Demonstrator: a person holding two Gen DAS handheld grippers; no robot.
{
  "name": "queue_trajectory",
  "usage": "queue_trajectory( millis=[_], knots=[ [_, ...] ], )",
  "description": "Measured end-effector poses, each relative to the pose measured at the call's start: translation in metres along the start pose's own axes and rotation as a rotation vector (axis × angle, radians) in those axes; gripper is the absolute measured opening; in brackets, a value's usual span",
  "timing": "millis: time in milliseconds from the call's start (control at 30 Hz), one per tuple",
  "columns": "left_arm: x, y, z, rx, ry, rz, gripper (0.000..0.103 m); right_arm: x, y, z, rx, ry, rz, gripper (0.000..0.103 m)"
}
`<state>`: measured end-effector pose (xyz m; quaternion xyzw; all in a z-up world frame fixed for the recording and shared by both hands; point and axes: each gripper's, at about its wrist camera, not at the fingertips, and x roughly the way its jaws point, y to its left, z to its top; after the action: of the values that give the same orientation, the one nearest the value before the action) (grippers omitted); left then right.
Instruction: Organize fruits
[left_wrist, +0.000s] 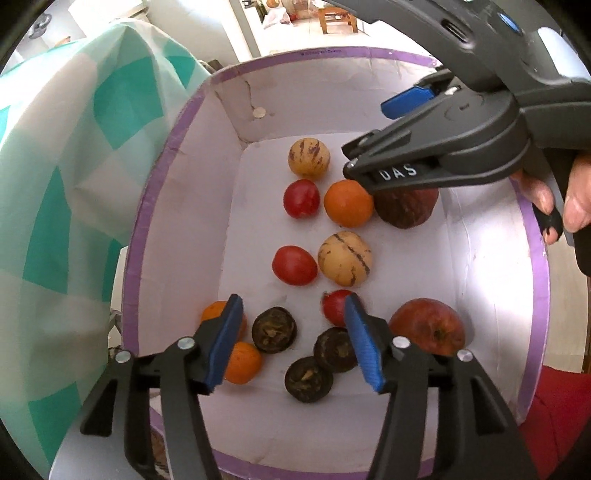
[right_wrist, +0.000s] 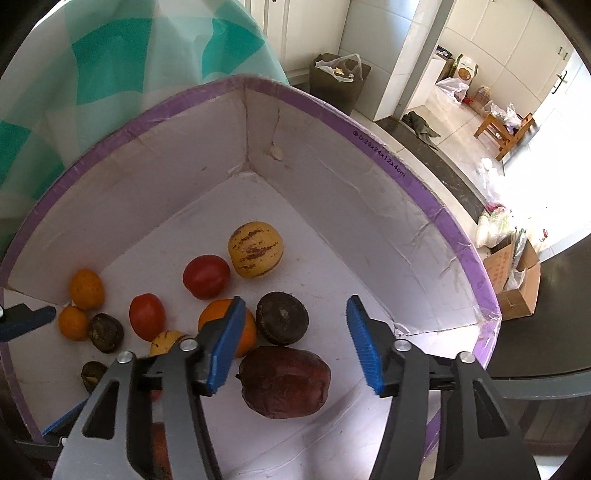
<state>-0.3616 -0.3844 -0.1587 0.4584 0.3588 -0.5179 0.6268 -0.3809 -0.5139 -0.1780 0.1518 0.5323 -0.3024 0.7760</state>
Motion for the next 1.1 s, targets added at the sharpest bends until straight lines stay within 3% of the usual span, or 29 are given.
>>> queue_trajectory(
  millis=[133,200,367,467,567,733,833,1100],
  knots=[
    [-0.002,0.009,0.001,-0.027,-0.012,-0.003,0.061,-0.001,0.002,-0.001,-0.008,0.003,-0.009,0.065],
    [-0.007,0.009,-0.001,-0.043,-0.013,-0.003,0.068,-0.002,0.003,-0.002,-0.012,0.004,-0.009,0.068],
    [-0.015,0.016,-0.005,-0.079,-0.021,0.01,0.072,-0.014,0.007,-0.003,-0.023,-0.019,-0.015,0.075],
    [-0.022,0.018,-0.007,-0.092,-0.033,0.018,0.075,-0.031,0.006,0.0,-0.021,-0.062,-0.016,0.08],
    [-0.033,0.02,-0.01,-0.111,-0.061,0.049,0.085,-0.054,0.007,0.006,-0.023,-0.125,-0.016,0.086],
    [-0.049,0.032,-0.014,-0.173,-0.079,0.014,0.094,-0.092,0.014,0.011,-0.009,-0.208,0.013,0.086],
    [-0.055,0.037,-0.017,-0.199,-0.085,-0.022,0.094,-0.102,0.018,0.009,0.019,-0.187,0.035,0.086],
    [-0.051,0.048,-0.027,-0.266,-0.065,-0.084,0.097,-0.083,0.023,0.003,0.107,-0.004,-0.015,0.086]
  ],
)
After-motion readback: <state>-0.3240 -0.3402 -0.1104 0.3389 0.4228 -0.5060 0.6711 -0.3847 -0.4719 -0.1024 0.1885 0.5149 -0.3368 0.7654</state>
